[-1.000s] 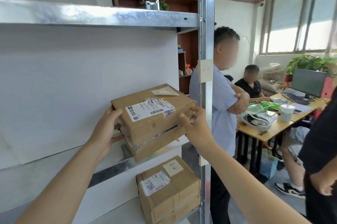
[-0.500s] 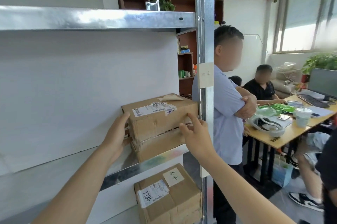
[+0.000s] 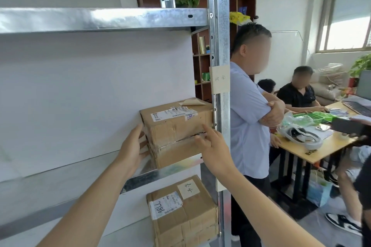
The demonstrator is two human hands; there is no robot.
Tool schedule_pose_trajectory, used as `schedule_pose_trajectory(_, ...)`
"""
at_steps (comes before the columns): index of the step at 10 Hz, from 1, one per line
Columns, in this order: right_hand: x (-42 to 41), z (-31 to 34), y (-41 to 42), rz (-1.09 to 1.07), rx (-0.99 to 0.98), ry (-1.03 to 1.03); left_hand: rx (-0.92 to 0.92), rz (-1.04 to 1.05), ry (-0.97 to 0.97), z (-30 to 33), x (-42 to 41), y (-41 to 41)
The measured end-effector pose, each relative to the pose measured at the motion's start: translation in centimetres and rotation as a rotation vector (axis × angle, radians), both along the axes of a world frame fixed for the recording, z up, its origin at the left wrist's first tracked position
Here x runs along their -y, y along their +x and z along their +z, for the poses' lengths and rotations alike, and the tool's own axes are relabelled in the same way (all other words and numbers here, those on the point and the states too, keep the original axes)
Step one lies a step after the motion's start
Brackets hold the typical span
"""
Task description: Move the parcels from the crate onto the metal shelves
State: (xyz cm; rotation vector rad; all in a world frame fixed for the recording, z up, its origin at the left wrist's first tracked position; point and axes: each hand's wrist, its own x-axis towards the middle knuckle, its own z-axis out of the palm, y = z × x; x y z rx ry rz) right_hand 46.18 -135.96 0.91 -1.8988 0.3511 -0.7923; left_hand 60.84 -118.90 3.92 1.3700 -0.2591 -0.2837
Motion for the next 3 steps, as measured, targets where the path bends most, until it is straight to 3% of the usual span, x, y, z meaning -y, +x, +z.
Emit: schedule_pose_trajectory(3, -2.1, 0.6, -2.1, 0.27, 0.197, 0.316, -0.017, 0.106, -0.151, 0.7, -7.1, -5.5)
